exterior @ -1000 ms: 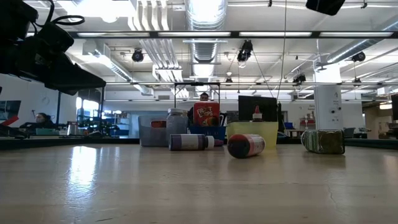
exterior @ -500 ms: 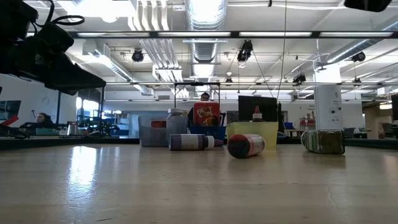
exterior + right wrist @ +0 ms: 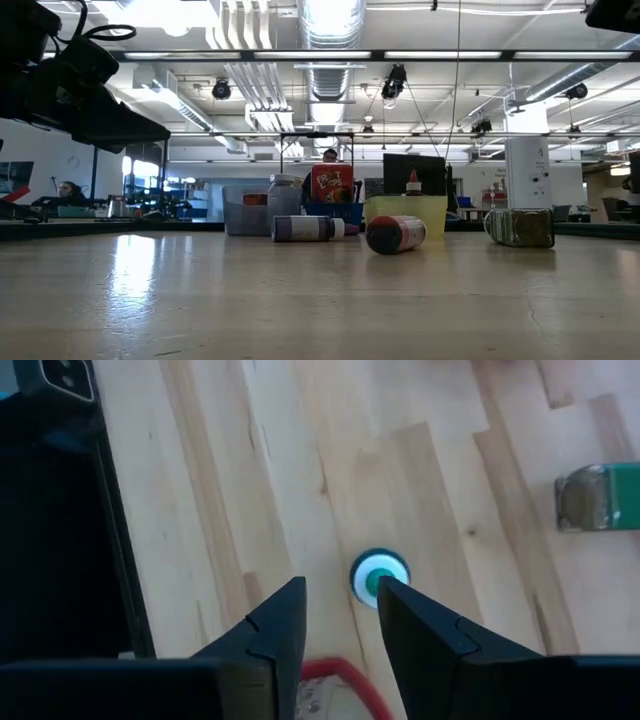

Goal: Pick & Place Kitchen Items
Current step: Put the large green food coloring bottle into the yellow bin

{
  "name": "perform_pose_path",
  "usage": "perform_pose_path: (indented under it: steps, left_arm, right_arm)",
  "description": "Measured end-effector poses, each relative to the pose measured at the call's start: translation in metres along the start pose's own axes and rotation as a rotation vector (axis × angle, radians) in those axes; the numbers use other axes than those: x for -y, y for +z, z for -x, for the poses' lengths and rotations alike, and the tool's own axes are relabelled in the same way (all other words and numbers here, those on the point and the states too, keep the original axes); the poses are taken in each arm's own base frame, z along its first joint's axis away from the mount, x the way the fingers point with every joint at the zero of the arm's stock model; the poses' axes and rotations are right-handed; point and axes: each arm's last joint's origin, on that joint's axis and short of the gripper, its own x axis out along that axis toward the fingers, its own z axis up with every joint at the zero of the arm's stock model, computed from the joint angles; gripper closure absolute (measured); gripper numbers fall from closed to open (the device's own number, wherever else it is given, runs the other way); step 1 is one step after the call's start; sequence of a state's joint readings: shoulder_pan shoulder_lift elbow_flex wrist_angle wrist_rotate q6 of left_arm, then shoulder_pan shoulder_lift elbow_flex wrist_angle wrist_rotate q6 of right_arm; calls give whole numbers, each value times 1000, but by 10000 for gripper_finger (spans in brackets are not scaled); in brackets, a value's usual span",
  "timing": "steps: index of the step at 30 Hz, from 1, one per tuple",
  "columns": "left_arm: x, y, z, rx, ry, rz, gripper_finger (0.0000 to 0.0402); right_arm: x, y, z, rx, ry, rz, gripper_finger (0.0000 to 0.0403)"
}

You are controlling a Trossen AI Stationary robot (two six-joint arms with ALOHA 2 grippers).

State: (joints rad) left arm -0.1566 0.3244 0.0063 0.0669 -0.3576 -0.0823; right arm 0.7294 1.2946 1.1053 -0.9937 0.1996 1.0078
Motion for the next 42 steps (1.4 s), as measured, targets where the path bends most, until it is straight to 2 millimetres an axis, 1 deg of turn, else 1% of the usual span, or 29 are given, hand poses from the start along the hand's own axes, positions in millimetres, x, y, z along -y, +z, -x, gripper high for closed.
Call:
perform_pose_path:
  steps: [4,8,14,20,25,30,37,42]
  left_arm:
    - [0,0,0,0,0,0,293]
    - [0,0,0,0,0,0,293]
    - [0,0,0,0,0,0,293]
    - [0,0,0,0,0,0,293]
    - [0,0,0,0,0,0,293]
    - [0,0,0,0,0,0,293]
    - [0,0,0,0,0,0,293]
    - [0,0,0,0,0,0,293]
  right_arm:
    - [-7,2,-6,-16,-11,-4,290]
    - [-11,2,-17,-50,-46,16,291]
    - [-8,-2,-25,-111,-149,15,266]
    - [-7,-3,-26,-112,-154,-2,239]
    - [-3,-5,-30,-115,-170,-25,232]
    - [2,-10,-39,-127,-193,-32,237]
    - [4,-14,-52,-109,-161,-40,256]
    - [6,-17,-58,-106,-157,-44,261]
